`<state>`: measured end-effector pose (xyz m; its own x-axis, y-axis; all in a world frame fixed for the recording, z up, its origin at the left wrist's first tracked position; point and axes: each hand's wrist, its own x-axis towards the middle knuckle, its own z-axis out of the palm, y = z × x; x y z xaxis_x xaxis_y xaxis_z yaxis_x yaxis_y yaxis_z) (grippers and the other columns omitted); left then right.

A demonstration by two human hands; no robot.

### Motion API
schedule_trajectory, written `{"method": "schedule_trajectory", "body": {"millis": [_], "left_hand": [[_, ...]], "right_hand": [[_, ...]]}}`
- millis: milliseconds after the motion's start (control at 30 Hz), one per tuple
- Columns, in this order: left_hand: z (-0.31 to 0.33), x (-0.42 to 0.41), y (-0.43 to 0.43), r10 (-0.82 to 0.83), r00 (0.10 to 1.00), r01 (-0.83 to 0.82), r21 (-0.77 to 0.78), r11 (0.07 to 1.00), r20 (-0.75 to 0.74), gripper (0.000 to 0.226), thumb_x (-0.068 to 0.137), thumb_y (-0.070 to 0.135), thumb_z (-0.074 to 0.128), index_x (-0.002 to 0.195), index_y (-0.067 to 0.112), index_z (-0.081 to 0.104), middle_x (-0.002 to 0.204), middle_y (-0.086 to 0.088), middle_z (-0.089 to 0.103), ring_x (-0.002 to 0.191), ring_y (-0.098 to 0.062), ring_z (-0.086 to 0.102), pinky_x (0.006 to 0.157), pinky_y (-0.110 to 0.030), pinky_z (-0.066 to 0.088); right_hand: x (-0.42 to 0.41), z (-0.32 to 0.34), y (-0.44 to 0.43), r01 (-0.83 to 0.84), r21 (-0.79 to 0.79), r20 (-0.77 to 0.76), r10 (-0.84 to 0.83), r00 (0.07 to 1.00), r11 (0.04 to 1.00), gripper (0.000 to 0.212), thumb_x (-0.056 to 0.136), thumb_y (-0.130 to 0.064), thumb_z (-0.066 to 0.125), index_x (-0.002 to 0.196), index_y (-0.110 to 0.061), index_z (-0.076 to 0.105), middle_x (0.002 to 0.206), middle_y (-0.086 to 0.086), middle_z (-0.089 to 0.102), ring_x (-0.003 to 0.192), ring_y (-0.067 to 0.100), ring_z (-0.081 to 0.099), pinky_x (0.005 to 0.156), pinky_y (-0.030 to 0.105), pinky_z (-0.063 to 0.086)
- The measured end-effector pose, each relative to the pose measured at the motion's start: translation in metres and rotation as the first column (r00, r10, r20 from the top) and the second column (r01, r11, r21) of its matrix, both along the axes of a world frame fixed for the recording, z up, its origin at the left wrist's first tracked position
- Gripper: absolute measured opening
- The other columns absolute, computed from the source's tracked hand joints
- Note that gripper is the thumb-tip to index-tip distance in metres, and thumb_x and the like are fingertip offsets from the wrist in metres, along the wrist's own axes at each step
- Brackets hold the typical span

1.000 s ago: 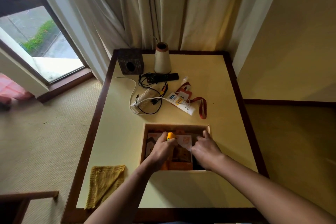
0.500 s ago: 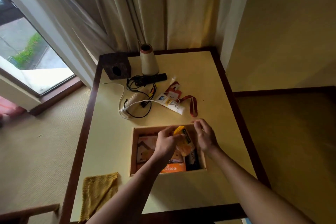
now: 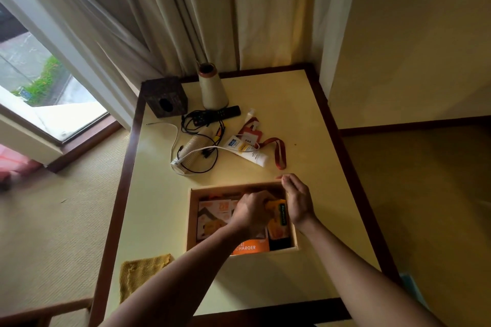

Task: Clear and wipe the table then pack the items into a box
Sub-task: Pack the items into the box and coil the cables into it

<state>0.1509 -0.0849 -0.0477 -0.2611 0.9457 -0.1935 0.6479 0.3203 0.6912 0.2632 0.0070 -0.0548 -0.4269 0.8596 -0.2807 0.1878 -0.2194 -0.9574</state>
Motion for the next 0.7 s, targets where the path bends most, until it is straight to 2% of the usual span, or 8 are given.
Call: {"method": "schedule_trajectory", "body": {"millis": [100, 167, 300, 367, 500, 567, 633, 700], "left_hand": [[-0.004, -0.001, -0.004, -0.168, 0.968, 0.153, -0.091, 0.984, -0.189, 0.031, 0.088, 0.027, 0.07, 0.119, 0.024, 0.073, 0.133, -0.004, 0.06, 0.119, -0.024, 0.056, 0.097, -0.044, 0.053], [-0.007, 0.001, -0.007, -0.202, 0.948, 0.186, -0.087, 0.979, -0.247, 0.032, 0.091, 0.027, 0.07, 0.123, 0.023, 0.072, 0.138, -0.006, 0.054, 0.126, -0.028, 0.05, 0.102, -0.045, 0.048], [-0.001, 0.007, -0.007, -0.306, 0.862, 0.259, -0.168, 0.951, -0.404, 0.029, 0.1, 0.035, 0.054, 0.121, 0.026, 0.071, 0.135, -0.007, 0.045, 0.12, -0.03, 0.047, 0.096, -0.045, 0.044], [-0.001, 0.01, -0.011, -0.313, 0.844, 0.281, -0.14, 0.95, -0.435, 0.031, 0.101, 0.03, 0.05, 0.126, 0.023, 0.067, 0.135, -0.008, 0.043, 0.118, -0.031, 0.047, 0.095, -0.046, 0.044], [0.008, -0.004, -0.025, -0.167, 0.95, 0.228, 0.223, 0.948, -0.263, 0.027, 0.099, 0.014, 0.057, 0.125, 0.014, 0.064, 0.134, -0.005, 0.058, 0.119, -0.02, 0.061, 0.09, -0.031, 0.059], [0.026, -0.025, -0.029, -0.005, 0.993, 0.044, 0.322, 0.946, -0.119, 0.03, 0.099, 0.019, 0.052, 0.125, 0.015, 0.066, 0.122, 0.0, 0.066, 0.105, -0.011, 0.069, 0.08, -0.024, 0.061], [0.045, -0.055, -0.026, 0.204, 0.977, -0.169, 0.376, 0.911, -0.055, 0.032, 0.099, 0.021, 0.047, 0.121, 0.016, 0.069, 0.107, 0.006, 0.068, 0.089, -0.008, 0.07, 0.071, -0.019, 0.06], [0.052, -0.093, -0.014, 0.388, 0.914, -0.303, 0.439, 0.846, -0.117, 0.025, 0.1, 0.013, 0.051, 0.114, 0.014, 0.072, 0.1, 0.001, 0.07, 0.079, -0.011, 0.067, 0.066, -0.024, 0.059]], "right_hand": [[-0.001, 0.0, -0.001, 0.006, -0.001, 0.019, -0.006, 1.0, 1.0, 0.028, 0.096, -0.039, 0.045, 0.088, -0.026, 0.069, 0.094, 0.003, 0.07, 0.097, 0.027, 0.064, 0.087, 0.047, 0.054], [0.0, -0.001, -0.001, 0.011, 0.005, 0.026, -0.011, 1.0, 1.0, 0.028, 0.095, -0.04, 0.045, 0.088, -0.027, 0.069, 0.094, 0.002, 0.07, 0.097, 0.026, 0.064, 0.087, 0.046, 0.054], [-0.001, -0.002, -0.002, 0.012, 0.032, 0.066, -0.014, 0.998, 0.999, 0.026, 0.098, -0.037, 0.047, 0.087, -0.028, 0.068, 0.09, -0.001, 0.07, 0.091, 0.02, 0.064, 0.083, 0.041, 0.052], [-0.001, -0.004, -0.001, 0.0, 0.068, 0.116, -0.008, 0.993, 0.998, 0.025, 0.1, -0.036, 0.047, 0.086, -0.03, 0.067, 0.087, -0.006, 0.07, 0.088, 0.016, 0.065, 0.08, 0.038, 0.052], [-0.005, 0.009, 0.011, -0.1, 0.085, 0.299, 0.071, 0.952, 0.991, 0.027, 0.101, -0.032, 0.046, 0.089, -0.027, 0.07, 0.092, -0.005, 0.072, 0.086, 0.015, 0.067, 0.071, 0.035, 0.057], [-0.015, 0.02, 0.022, -0.193, 0.146, 0.408, 0.119, 0.905, 0.97, 0.026, 0.103, -0.03, 0.046, 0.1, -0.026, 0.072, 0.102, -0.004, 0.072, 0.086, 0.011, 0.064, 0.064, 0.027, 0.052], [-0.033, 0.033, 0.033, -0.269, 0.25, 0.487, 0.119, 0.865, 0.93, 0.027, 0.103, -0.028, 0.048, 0.111, -0.017, 0.071, 0.108, 0.001, 0.072, 0.085, 0.009, 0.063, 0.062, 0.023, 0.047], [-0.057, 0.039, 0.044, -0.336, 0.306, 0.541, 0.128, 0.831, 0.891, 0.026, 0.1, -0.023, 0.052, 0.114, -0.012, 0.072, 0.111, 0.008, 0.073, 0.091, 0.018, 0.067, 0.066, 0.025, 0.049]]}}
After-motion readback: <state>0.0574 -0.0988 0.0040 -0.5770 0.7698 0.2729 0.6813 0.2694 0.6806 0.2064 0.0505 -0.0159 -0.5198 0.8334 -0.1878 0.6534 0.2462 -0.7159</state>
